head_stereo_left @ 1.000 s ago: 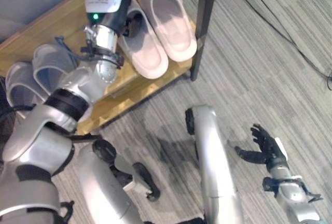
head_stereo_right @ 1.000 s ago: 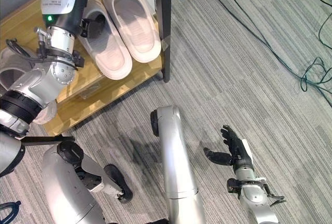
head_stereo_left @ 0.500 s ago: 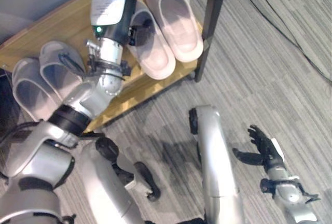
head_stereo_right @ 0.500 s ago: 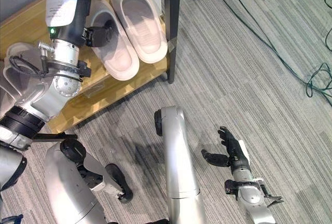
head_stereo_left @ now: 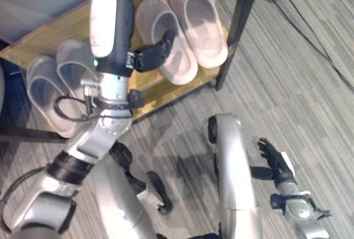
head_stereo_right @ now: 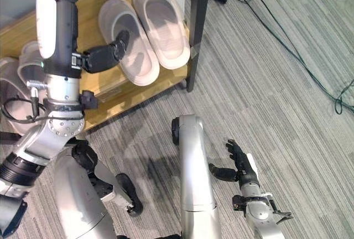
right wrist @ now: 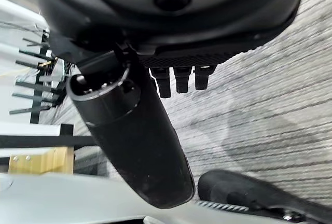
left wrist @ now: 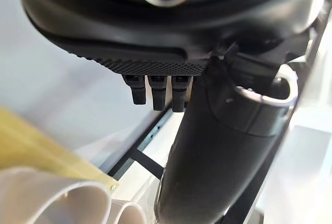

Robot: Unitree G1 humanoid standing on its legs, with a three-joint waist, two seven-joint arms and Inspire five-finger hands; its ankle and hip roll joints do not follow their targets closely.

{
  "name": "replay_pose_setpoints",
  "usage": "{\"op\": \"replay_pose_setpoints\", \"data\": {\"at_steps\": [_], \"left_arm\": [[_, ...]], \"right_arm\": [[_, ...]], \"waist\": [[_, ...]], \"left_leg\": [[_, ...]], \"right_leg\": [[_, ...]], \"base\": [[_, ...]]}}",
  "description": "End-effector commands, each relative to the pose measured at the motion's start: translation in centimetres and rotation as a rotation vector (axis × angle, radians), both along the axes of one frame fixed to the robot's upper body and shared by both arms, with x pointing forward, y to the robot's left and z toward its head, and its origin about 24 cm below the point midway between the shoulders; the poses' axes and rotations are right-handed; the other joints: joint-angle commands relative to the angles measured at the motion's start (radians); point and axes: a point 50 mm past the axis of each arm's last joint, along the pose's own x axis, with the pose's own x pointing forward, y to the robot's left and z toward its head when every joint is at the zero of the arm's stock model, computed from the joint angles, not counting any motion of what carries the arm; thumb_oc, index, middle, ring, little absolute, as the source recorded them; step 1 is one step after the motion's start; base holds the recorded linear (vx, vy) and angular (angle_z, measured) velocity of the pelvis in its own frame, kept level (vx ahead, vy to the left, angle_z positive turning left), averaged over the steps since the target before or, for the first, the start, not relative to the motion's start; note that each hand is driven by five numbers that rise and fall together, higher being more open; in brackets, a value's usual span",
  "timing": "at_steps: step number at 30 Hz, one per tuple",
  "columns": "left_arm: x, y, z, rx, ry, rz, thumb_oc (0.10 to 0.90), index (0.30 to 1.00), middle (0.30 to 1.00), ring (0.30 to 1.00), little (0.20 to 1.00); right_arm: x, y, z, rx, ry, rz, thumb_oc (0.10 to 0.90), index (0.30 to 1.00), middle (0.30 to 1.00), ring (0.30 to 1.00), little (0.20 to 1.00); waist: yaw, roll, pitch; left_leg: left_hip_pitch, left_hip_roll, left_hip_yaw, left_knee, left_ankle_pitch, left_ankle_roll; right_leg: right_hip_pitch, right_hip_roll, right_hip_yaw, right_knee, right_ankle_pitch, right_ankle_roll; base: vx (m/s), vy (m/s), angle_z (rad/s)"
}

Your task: Arrange the slippers neatly on the shoe rack.

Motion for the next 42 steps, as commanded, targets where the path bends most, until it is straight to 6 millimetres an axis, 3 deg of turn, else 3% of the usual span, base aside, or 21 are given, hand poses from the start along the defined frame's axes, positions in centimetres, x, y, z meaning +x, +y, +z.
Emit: {"op": "replay_pose_setpoints", "data": {"at_steps": [1, 3, 4, 5, 6, 8, 9, 14, 15, 16, 19, 20, 21, 25, 27, 32, 33, 34, 37, 39, 42], "left_arm": [[-2.0, -1.1, 4.4, -0.108, -0.19, -0.21, 0.8, 0.9, 0.9, 0.9, 0.9], [-2.0, -1.3, 3.6, -0.15, -0.142, -0.263, 0.8, 0.9, 0.9, 0.9, 0.9], [-1.9, -1.1, 2.5, -0.175, -0.093, -0.274, 0.8, 0.9, 0.9, 0.9, 0.9], [-1.9, -1.1, 2.5, -0.175, -0.093, -0.274, 0.8, 0.9, 0.9, 0.9, 0.9], [-1.8, -1.0, 0.3, -0.204, -0.001, -0.28, 0.8, 0.9, 0.9, 0.9, 0.9], [-1.8, -1.0, 0.3, -0.205, 0.001, -0.279, 0.8, 0.9, 0.9, 0.9, 0.9], [-1.7, -1.6, -2.5, -0.253, 0.13, -0.339, 0.8, 0.9, 0.9, 0.9, 0.9], [-1.6, -1.0, -8.9, -0.236, 0.407, -0.305, 0.8, 0.9, 0.9, 0.9, 0.9], [-1.7, -1.0, -10.3, -0.261, 0.47, -0.31, 0.8, 0.9, 0.9, 0.9, 0.9], [-1.7, -0.6, -11.3, -0.251, 0.51, -0.286, 0.8, 0.9, 0.9, 0.9, 0.9], [-2.0, 0.2, -15.3, -0.279, 0.674, -0.232, 0.8, 0.9, 0.9, 0.9, 0.9], [-2.0, 0.2, -15.3, -0.279, 0.674, -0.232, 0.8, 0.9, 0.9, 0.9, 0.9], [-2.7, 0.8, -18.4, -0.297, 0.807, -0.194, 0.8, 0.9, 0.9, 0.9, 0.9], [-4.7, 1.9, -24.3, -0.249, 1.066, -0.086, 0.8, 0.9, 0.9, 0.9, 0.9], [-6.0, 2.2, -27.1, -0.208, 1.191, -0.033, 0.8, 0.9, 0.9, 0.9, 0.9], [-8.8, 2.4, -30.8, -0.115, 1.37, 0.025, 0.8, 0.9, 0.9, 0.9, 0.9], [-10.1, 3.7, -31.4, -0.135, 1.393, 0.09, 0.8, 0.9, 0.9, 0.9, 0.9], [-9.7, 3.0, -31.3, -0.138, 1.388, 0.053, 0.8, 0.9, 0.9, 0.9, 0.9], [-10.8, 3.0, -32.7, -0.071, 1.474, 0.05, 0.8, 0.9, 0.9, 0.9, 0.9], [-11.6, 3.2, -33.5, -0.101, 1.528, 0.058, 0.8, 0.9, 0.9, 0.9, 0.9], [-12.8, 3.7, -34.5, -0.146, 1.587, 0.09, 0.8, 0.9, 0.9, 0.9, 0.9]], "right_arm": [[2.6, -0.3, 5.0, -0.046, -0.249, 0.006, 0.8, 0.9, 0.9, 0.9, 0.9], [4.1, -0.1, 6.4, -0.034, -0.314, -0.005, 0.8, 0.9, 0.9, 0.9, 0.9], [5.3, 0.1, 7.5, -0.019, -0.364, -0.016, 0.8, 0.9, 0.9, 0.9, 0.9], [5.3, 0.1, 7.6, -0.019, -0.364, -0.016, 0.8, 0.9, 0.9, 0.9, 0.9], [5.8, 0.7, 7.6, 0.001, -0.373, -0.017, 0.8, 0.9, 0.9, 0.9, 0.9], [5.8, 0.7, 7.6, 0.0, -0.372, -0.016, 0.8, 0.9, 0.9, 0.9, 0.9], [6.0, 1.1, 6.9, 0.01, -0.351, -0.016, 0.8, 0.9, 0.9, 0.9, 0.9], [6.3, 2.3, 4.5, 0.06, -0.259, -0.025, 0.8, 0.9, 0.9, 0.9, 0.9], [6.1, 2.3, 3.7, 0.062, -0.226, -0.031, 0.8, 0.9, 0.9, 0.9, 0.9], [5.9, 2.4, 3.2, 0.068, -0.205, -0.032, 0.8, 0.9, 0.9, 0.9, 0.9], [4.8, 2.4, 0.9, 0.09, -0.114, -0.042, 0.8, 0.9, 0.9, 0.9, 0.9], [4.8, 2.4, 0.9, 0.09, -0.113, -0.042, 0.8, 0.9, 0.9, 0.9, 0.9], [3.6, 2.5, -0.9, 0.103, -0.032, -0.042, 0.8, 0.9, 0.9, 0.9, 0.9], [0.9, 2.9, -4.2, 0.145, 0.123, -0.04, 0.8, 0.9, 0.9, 0.9, 0.9], [-0.3, 3.3, -5.8, 0.149, 0.204, -0.026, 0.8, 0.9, 0.9, 0.9, 0.9], [-2.0, 4.9, -7.5, 0.157, 0.307, 0.07, 0.8, 0.9, 0.9, 0.9, 0.9], [0.7, 4.9, 0.3, 0.116, -0.035, 0.267, 0.8, 0.9, 0.9, 0.9, 0.9], [-3.0, 5.0, -4.9, 0.213, 0.203, 0.217, 0.8, 0.9, 0.9, 0.9, 0.9], [-3.7, 5.7, -7.7, 0.201, 0.335, 0.219, 0.8, 0.9, 0.9, 0.9, 0.9], [-3.0, 6.9, -7.3, 0.217, 0.318, 0.277, 0.8, 0.9, 0.9, 0.9, 0.9], [-1.3, 9.3, -4.1, 0.236, 0.185, 0.423, 0.8, 0.9, 0.9, 0.9, 0.9]], "waist": [[0.038, 0.006, -0.03], [0.074, 0.014, -0.03], [0.099, 0.045, -0.031], [0.098, 0.047, -0.031], [0.116, 0.077, -0.074], [0.114, 0.08, -0.077], [0.122, 0.082, -0.102], [0.144, 0.078, -0.151], [0.148, 0.074, -0.163], [0.153, 0.071, -0.172], [0.162, 0.06, -0.205], [0.161, 0.06, -0.201], [0.168, 0.054, -0.236], [0.174, 0.039, -0.3], [0.174, 0.035, -0.333], [0.181, 0.025, -0.398], [0.168, 0.021, -0.412], [0.154, 0.022, -0.414], [0.176, 0.023, -0.434], [0.187, 0.024, -0.449], [0.197, 0.015, -0.469]], "left_leg": [[-0.054, -0.03, -0.073, -0.23, 0.11, -0.07], [-0.054, -0.027, -0.058, -0.357, 0.158, -0.074], [-0.054, -0.038, -0.059, -0.469, 0.222, -0.067], [-0.054, -0.04, -0.06, -0.475, 0.228, -0.066], [-0.052, -0.056, -0.067, -0.571, 0.282, -0.059], [-0.053, -0.058, -0.068, -0.579, 0.289, -0.058], [0.05, -0.068, -0.047, -0.729, 0.351, -0.052], [0.319, -0.101, -0.016, -1.142, 0.506, -0.054], [0.362, -0.109, -0.012, -1.252, 0.589, -0.051], [0.407, -0.114, -0.018, -1.323, 0.624, -0.054], [0.571, -0.123, -0.029, -1.551, 0.721, -0.068], [0.578, -0.123, -0.029, -1.557, 0.724, -0.068], [0.713, -0.133, -0.024, -1.723, 0.776, -0.073], [1.012, -0.142, -0.005, -2.06, 0.903, -0.098], [1.14, -0.131, 0.01, -2.178, 0.942, -0.112], [1.327, -0.129, 0.043, -2.351, 0.987, -0.126], [1.359, -0.129, 0.062, -2.376, 0.992, -0.13], [1.391, -0.131, 0.075, -2.391, 0.993, -0.131], [1.427, -0.139, 0.079, -2.418, 0.998, -0.134], [1.447, -0.143, 0.078, -2.427, 0.997, -0.138], [1.469, -0.147, 0.076, -2.43, 0.991, -0.142]], "right_leg": [[0.058, -0.097, 0.044, -0.105, -0.023, 0.014], [0.059, -0.092, 0.014, -0.231, 0.027, 0.009], [0.072, -0.092, -0.036, -0.358, 0.082, 0.006], [0.074, -0.092, -0.039, -0.364, 0.088, 0.005], [0.101, -0.099, -0.087, -0.491, 0.128, 0.005], [0.103, -0.101, -0.091, -0.499, 0.135, 0.004], [0.198, -0.118, -0.135, -0.654, 0.183, -0.008], [0.469, -0.097, -0.224, -1.074, 0.319, -0.022], [0.517, -0.084, -0.246, -1.189, 0.393, -0.034], [0.562, -0.077, -0.264, -1.26, 0.414, -0.036], [0.73, -0.05, -0.319, -1.49, 0.492, -0.029], [0.737, -0.049, -0.321, -1.495, 0.494, -0.029], [0.874, -0.031, -0.356, -1.64, 0.542, -0.013], [1.187, 0.01, -0.417, -1.971, 0.632, 0.019], [1.305, 0.028, -0.428, -2.086, 0.671, 0.029], [1.493, 0.067, -0.428, -2.281, 0.725, 0.046], [1.52, 0.072, -0.416, -2.307, 0.736, 0.053], [1.54, 0.076, -0.409, -2.318, 0.736, 0.054], [1.592, 0.085, -0.411, -2.372, 0.752, 0.054], [1.623, 0.088, -0.414, -2.396, 0.755, 0.054], [1.66, 0.092, -0.414, -2.429, 0.758, 0.053]], "base": [[-0.12, 0.009, 0.05], [-0.21, 0.053, -0.03], [-0.21, 0.058, -0.19], [-0.23, 0.067, -0.27], [-0.11, 0.033, -0.15], [-0.12, 0.011, 0.09], [-0.18, -0.004, 0.13], [-0.19, -0.047, 0.24], [-0.18, -0.073, 0.18], [-0.17, -0.095, 0.14], [0.0, -0.08, 0.12], [0.11, -0.066, 0.13], [0.14, -0.079, 0.16], [0.24, -0.08, 0.18], [0.22, -0.031, 0.11], [0.14, -0.002, -0.04], [0.12, 0.03, 0.02], [0.07, 0.036, -0.11], [0.0, -0.005, -0.34], [0.03, -0.011, 0.13], [0.03, -0.021, 0.15]]}}
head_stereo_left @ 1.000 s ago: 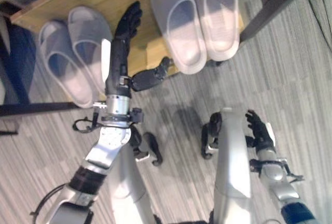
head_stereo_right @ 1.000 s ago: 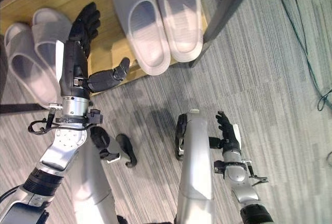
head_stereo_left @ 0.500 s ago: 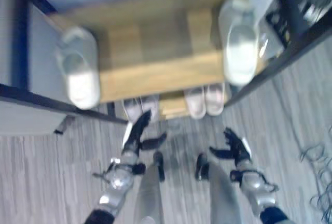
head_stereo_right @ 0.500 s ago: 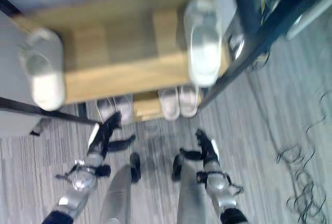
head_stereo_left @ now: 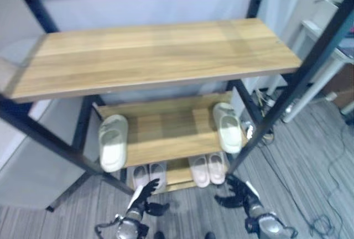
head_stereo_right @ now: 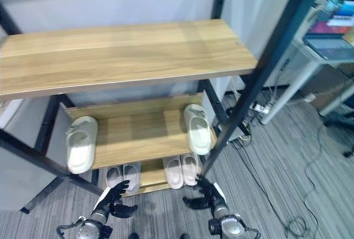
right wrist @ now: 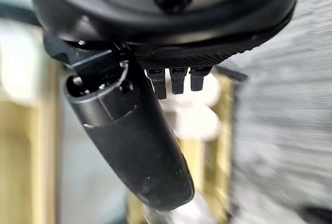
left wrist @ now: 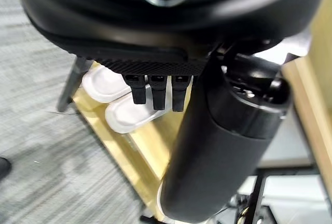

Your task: Arrange the slippers neatly on the shoe rack.

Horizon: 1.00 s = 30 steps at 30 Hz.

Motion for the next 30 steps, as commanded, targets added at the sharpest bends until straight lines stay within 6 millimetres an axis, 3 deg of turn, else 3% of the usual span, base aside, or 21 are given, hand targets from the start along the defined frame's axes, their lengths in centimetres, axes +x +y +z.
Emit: {"op": "replay_pose_setpoints", "data": {"at_steps": [1, 12, 15, 17, 20, 22, 24, 26, 27, 30], "left_arm": [[0.0, 0.4, -0.2, -0.011, -0.004, 0.023, 0.8, 0.9, 0.9, 0.9, 0.9], [-1.0, 0.0, -1.0, 0.0, 0.05, 0.01, 0.8, 0.9, 0.9, 0.9, 0.9], [-0.9, -0.1, -1.3, 0.012, 0.061, 0.012, 0.8, 0.9, 0.9, 0.9, 0.9], [-0.9, -0.2, -1.5, 0.013, 0.071, 0.018, 0.8, 0.9, 0.9, 0.9, 0.9], [-1.6, -0.5, -2.0, 0.008, 0.094, 0.031, 0.8, 0.9, 0.9, 0.9, 0.9], [-1.9, -0.7, -2.2, 0.011, 0.107, 0.03, 0.8, 0.9, 0.9, 0.9, 0.9], [-2.4, -0.9, -2.6, 0.025, 0.133, 0.018, 0.8, 0.9, 0.9, 0.9, 0.9], [-2.6, -1.1, -2.8, 0.03, 0.139, 0.01, 0.8, 0.9, 0.9, 0.9, 0.9], [-2.8, -1.1, -2.9, 0.041, 0.148, -0.006, 0.8, 0.9, 0.9, 0.9, 0.9], [-2.9, -1.1, -2.9, 0.053, 0.147, -0.023, 0.8, 0.9, 0.9, 0.9, 0.9]], "right_arm": [[3.7, 2.7, 5.7, 0.126, -0.313, 0.153, 0.8, 0.9, 0.9, 0.9, 0.9], [4.5, 6.5, 9.1, 0.35, -0.36, 0.329, 0.8, 0.9, 0.9, 0.9, 0.9], [5.8, 7.7, 12.8, 0.416, -0.493, 0.414, 0.8, 0.9, 0.9, 0.9, 0.9], [6.4, 7.4, 13.9, 0.412, -0.553, 0.392, 0.8, 0.9, 0.9, 0.9, 0.9], [7.6, 5.8, 17.0, 0.248, -0.768, 0.358, 0.8, 0.9, 0.9, 0.9, 0.9], [8.1, 5.2, 17.7, 0.174, -0.821, 0.337, 0.8, 0.9, 0.9, 0.9, 0.9], [9.4, 3.7, 19.9, -0.04, -0.975, 0.297, 0.8, 0.9, 0.9, 0.9, 0.9], [9.8, 3.3, 20.6, -0.113, -1.019, 0.286, 0.8, 0.9, 0.9, 0.9, 0.9], [10.9, 2.4, 22.5, -0.313, -1.13, 0.296, 0.8, 0.9, 0.9, 0.9, 0.9], [12.0, 1.4, 23.8, -0.484, -1.188, 0.296, 0.8, 0.9, 0.9, 0.9, 0.9]], "waist": [[0.008, 0.014, -0.01], [0.027, 0.005, -0.031], [0.031, 0.005, -0.036], [0.029, 0.006, -0.038], [0.022, 0.007, -0.045], [0.022, 0.007, -0.047], [0.021, 0.005, -0.053], [0.023, 0.004, -0.053], [0.026, -0.001, -0.054], [0.033, -0.006, -0.056]], "left_leg": [[-0.043, 0.004, -0.002, -0.014, 0.067, -0.03], [-0.005, 0.01, -0.01, -0.014, 0.07, -0.03], [-0.001, 0.013, -0.012, -0.014, 0.069, -0.031], [0.001, 0.015, -0.006, -0.014, 0.068, -0.03], [0.007, 0.015, 0.0, -0.014, 0.063, -0.024], [0.011, 0.015, 0.002, -0.014, 0.06, -0.022], [0.023, 0.013, 0.006, -0.014, 0.04, -0.02], [0.024, 0.012, 0.006, -0.014, 0.037, -0.02], [0.023, 0.012, 0.007, -0.014, 0.034, -0.019], [0.022, 0.011, 0.006, -0.014, 0.03, -0.017]], "right_leg": [[-0.009, -0.023, 0.023, 0.032, -0.072, 0.084], [0.044, -0.016, 0.012, 0.012, -0.075, 0.075], [0.044, -0.013, 0.011, 0.01, -0.075, 0.073], [0.045, -0.013, 0.012, 0.008, -0.074, 0.075], [0.048, -0.012, 0.015, 0.007, -0.074, 0.076], [0.051, -0.012, 0.016, 0.007, -0.074, 0.077], [0.061, -0.013, 0.016, 0.004, -0.084, 0.082], [0.062, -0.013, 0.015, 0.003, -0.084, 0.083], [0.062, -0.014, 0.013, 0.003, -0.084, 0.085], [0.062, -0.015, 0.01, 0.002, -0.083, 0.087]], "base": [[0.02, -0.021, -0.04], [0.01, -0.018, 0.07], [-0.05, -0.01, 0.12], [-0.01, -0.001, 0.03], [0.01, 0.003, 0.0], [0.0, 0.0, 0.0], [0.03, 0.01, -0.01], [0.03, 0.01, -0.01], [0.0, 0.0, 0.0], [0.02, 0.009, -0.01]]}}
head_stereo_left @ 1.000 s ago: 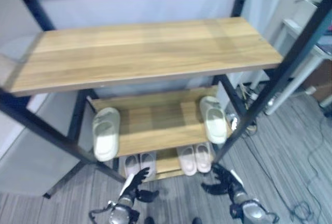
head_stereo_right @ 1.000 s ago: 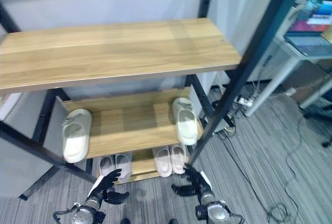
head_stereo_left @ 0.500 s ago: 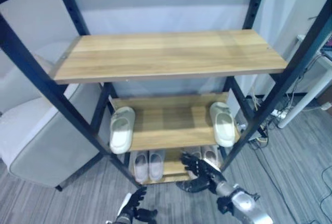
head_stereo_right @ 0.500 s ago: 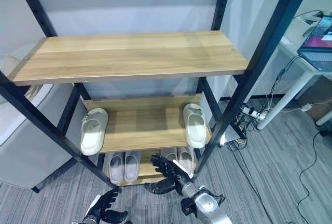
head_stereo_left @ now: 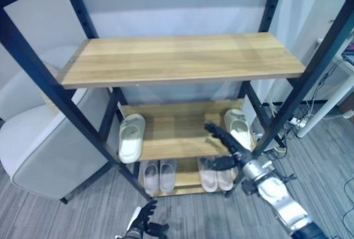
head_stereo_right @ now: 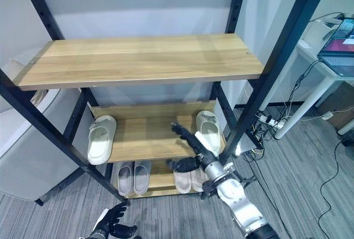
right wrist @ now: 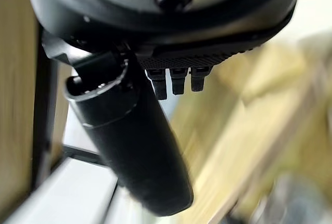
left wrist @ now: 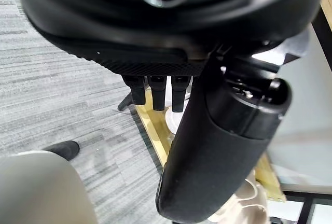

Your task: Arrange the slippers neatly on the shoe rack.

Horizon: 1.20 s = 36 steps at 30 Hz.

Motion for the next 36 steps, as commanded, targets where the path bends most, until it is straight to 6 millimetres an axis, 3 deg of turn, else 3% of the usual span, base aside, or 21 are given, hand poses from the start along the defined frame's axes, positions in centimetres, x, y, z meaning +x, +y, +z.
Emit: {"op": "replay_pose_setpoints", "data": {"at_steps": [1, 7, 12, 15, 17, 18, 20, 25, 36], "left_arm": [[1.6, -1.4, 0.1, 0.034, -0.054, -0.122, 0.8, 0.9, 0.9, 0.9, 0.9], [1.3, -0.8, -0.2, 0.076, -0.022, -0.156, 0.8, 0.9, 0.9, 0.9, 0.9], [1.2, -0.8, -0.6, 0.087, 0.002, -0.158, 0.8, 0.9, 0.9, 0.9, 0.9], [1.2, -0.5, -0.7, 0.104, 0.018, -0.168, 0.8, 0.9, 0.9, 0.9, 0.9], [1.2, -0.6, -0.7, 0.101, 0.016, -0.164, 0.8, 0.9, 0.9, 0.9, 0.9], [1.2, -0.2, -0.8, 0.116, 0.027, -0.163, 0.8, 0.9, 0.9, 0.9, 0.9], [1.4, -0.1, -0.8, 0.121, 0.029, -0.163, 0.8, 0.9, 0.9, 0.9, 0.9], [1.5, 0.3, -0.9, 0.133, 0.045, -0.148, 0.8, 0.9, 0.9, 0.9, 0.9], [1.9, 0.6, -0.8, 0.134, 0.043, -0.149, 0.8, 0.9, 0.9, 0.9, 0.9]], "right_arm": [[3.5, -0.2, 8.6, -0.198, -0.517, -0.024, 0.8, 0.9, 0.9, 0.9, 0.9], [7.0, -2.6, 11.2, -0.583, -0.623, -0.112, 0.8, 0.9, 0.9, 0.9, 0.9], [8.7, -2.7, 12.2, -0.785, -0.659, -0.111, 0.8, 0.9, 0.9, 0.9, 0.9], [10.3, -2.6, 12.7, -1.006, -0.655, -0.07, 0.8, 0.9, 0.9, 0.9, 0.9], [10.4, -2.5, 12.8, -1.008, -0.659, -0.067, 0.8, 0.9, 0.9, 0.9, 0.9], [11.0, -2.8, 13.2, -1.106, -0.645, -0.061, 0.8, 0.9, 0.9, 0.9, 0.9], [11.6, -3.0, 13.4, -1.181, -0.626, -0.055, 0.8, 0.9, 0.9, 0.9, 0.9], [12.1, -3.8, 13.8, -1.271, -0.588, -0.057, 0.8, 0.9, 0.9, 0.9, 0.9], [12.2, -6.9, 13.4, -1.376, -0.482, -0.116, 0.8, 0.9, 0.9, 0.9, 0.9]], "waist": [[0.006, -0.023, -0.047], [0.027, -0.051, -0.044], [0.03, -0.067, -0.038], [0.041, -0.089, -0.034], [0.038, -0.087, -0.033], [0.046, -0.102, -0.032], [0.046, -0.109, -0.029], [0.045, -0.125, -0.023], [0.047, -0.126, -0.001]], "left_leg": [[-0.012, 0.012, 0.037, -0.004, 0.002, -0.018], [-0.015, 0.005, 0.033, -0.004, -0.011, -0.012], [-0.014, 0.0, 0.034, -0.004, -0.02, -0.007], [-0.019, -0.003, 0.033, -0.004, -0.027, -0.003], [-0.019, -0.003, 0.034, -0.004, -0.028, -0.003], [-0.022, -0.005, 0.033, -0.004, -0.031, -0.003], [-0.027, -0.007, 0.031, -0.004, -0.033, -0.002], [-0.033, -0.012, 0.027, -0.004, -0.041, 0.001], [-0.069, -0.03, 0.024, -0.004, -0.044, 0.008]], "right_leg": [[0.009, -0.016, 0.034, 0.003, -0.091, 0.085], [0.012, -0.022, 0.016, 0.007, -0.095, 0.09], [0.012, -0.026, 0.013, 0.012, -0.095, 0.092], [0.004, -0.028, 0.012, 0.017, -0.095, 0.095], [0.004, -0.028, 0.012, 0.018, -0.096, 0.095], [0.001, -0.029, 0.013, 0.019, -0.097, 0.096], [-0.004, -0.029, 0.014, 0.021, -0.098, 0.096], [-0.014, -0.033, 0.013, 0.024, -0.098, 0.099], [-0.056, -0.05, 0.015, 0.036, -0.087, 0.109]], "base": [[0.07, 0.035, -0.02], [0.04, 0.037, 0.0], [0.03, 0.017, 0.0], [0.01, 0.008, -0.01], [0.0, 0.0, 0.0], [0.01, 0.004, 0.05], [0.01, 0.003, 0.02], [0.01, 0.004, 0.02], [0.0, 0.002, 0.0]]}}
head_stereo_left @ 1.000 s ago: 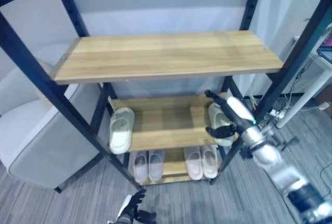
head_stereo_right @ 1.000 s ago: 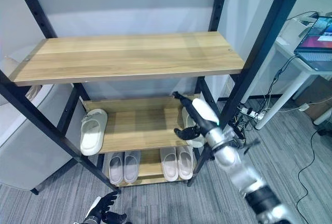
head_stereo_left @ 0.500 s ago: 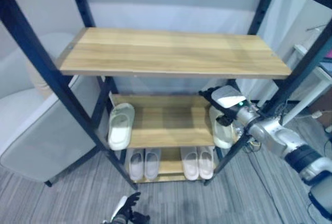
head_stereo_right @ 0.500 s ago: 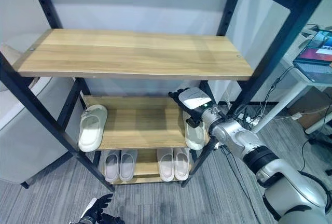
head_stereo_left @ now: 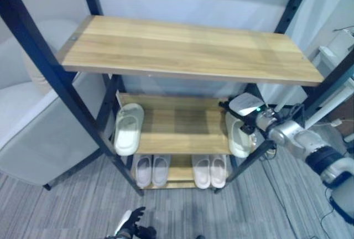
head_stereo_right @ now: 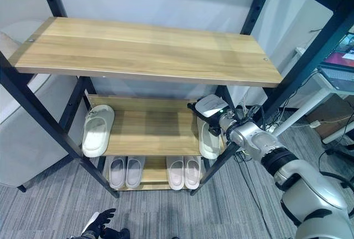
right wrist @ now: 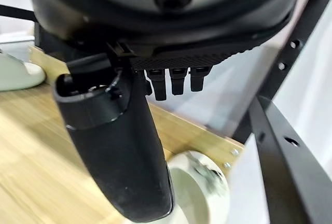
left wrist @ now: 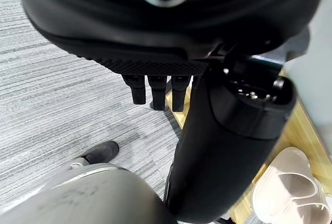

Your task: Arrange the slippers neatly on the shoe rack.

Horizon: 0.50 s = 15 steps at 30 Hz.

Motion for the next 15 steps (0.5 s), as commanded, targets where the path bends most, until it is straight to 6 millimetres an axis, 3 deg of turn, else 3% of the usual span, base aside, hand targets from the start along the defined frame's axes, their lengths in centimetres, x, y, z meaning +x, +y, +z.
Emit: {"op": "replay_pose_setpoints", "data": {"at_steps": [1, 10, 11, 13, 14, 15], "left_arm": [[2.1, -2.2, 0.3, -0.035, -0.062, -0.092, 0.8, 0.9, 0.9, 0.9, 0.9], [3.5, -2.0, 0.8, -0.035, -0.106, -0.087, 0.8, 0.9, 0.9, 0.9, 0.9], [3.6, -2.0, 0.9, -0.033, -0.11, -0.083, 0.8, 0.9, 0.9, 0.9, 0.9], [3.9, -1.9, 1.0, -0.032, -0.121, -0.077, 0.8, 0.9, 0.9, 0.9, 0.9], [4.1, -1.9, 1.1, -0.031, -0.124, -0.075, 0.8, 0.9, 0.9, 0.9, 0.9], [4.2, -1.9, 1.1, -0.031, -0.129, -0.075, 0.8, 0.9, 0.9, 0.9, 0.9]], "right_arm": [[1.8, -2.9, 7.5, -0.08, -0.228, -0.102, 0.8, 0.9, 0.9, 0.9, 0.9], [2.1, -5.6, 7.5, -0.124, -0.226, -0.223, 0.8, 0.9, 0.9, 0.9, 0.9], [2.1, -5.8, 7.5, -0.128, -0.226, -0.232, 0.77, 0.855, 0.855, 0.855, 0.855], [2.2, -6.2, 7.7, -0.129, -0.231, -0.257, 0.474, 0.411, 0.411, 0.411, 0.411], [2.2, -6.4, 7.6, -0.133, -0.226, -0.27, 0.4, 0.3, 0.3, 0.3, 0.3], [2.3, -6.6, 7.5, -0.136, -0.221, -0.286, 0.4, 0.3, 0.3, 0.3, 0.3]], "waist": [[0.019, -0.011, 0.01], [0.035, -0.01, 0.044], [0.036, -0.01, 0.046], [0.04, -0.012, 0.051], [0.043, -0.012, 0.053], [0.046, -0.013, 0.055]], "left_leg": [[-0.003, -0.029, 0.03, -0.008, -0.047, 0.006], [-0.07, -0.044, 0.014, -0.008, -0.035, 0.007], [-0.077, -0.045, 0.012, -0.008, -0.033, 0.007], [-0.091, -0.048, 0.012, -0.008, -0.03, 0.008], [-0.094, -0.048, 0.011, -0.008, -0.03, 0.007], [-0.099, -0.048, 0.011, -0.008, -0.029, 0.007]], "right_leg": [[0.012, -0.051, 0.02, 0.034, -0.1, 0.111], [-0.036, -0.063, 0.013, 0.022, -0.08, 0.117], [-0.043, -0.064, 0.012, 0.021, -0.077, 0.118], [-0.055, -0.066, 0.013, 0.017, -0.07, 0.119], [-0.057, -0.066, 0.013, 0.015, -0.068, 0.119], [-0.062, -0.067, 0.013, 0.014, -0.066, 0.12]], "base": [[0.0, 0.0, 0.0], [-0.01, 0.01, 0.04], [0.0, 0.0, 0.0], [0.0, 0.01, 0.04], [0.0, 0.001, 0.04], [0.0, 0.0, 0.0]]}}
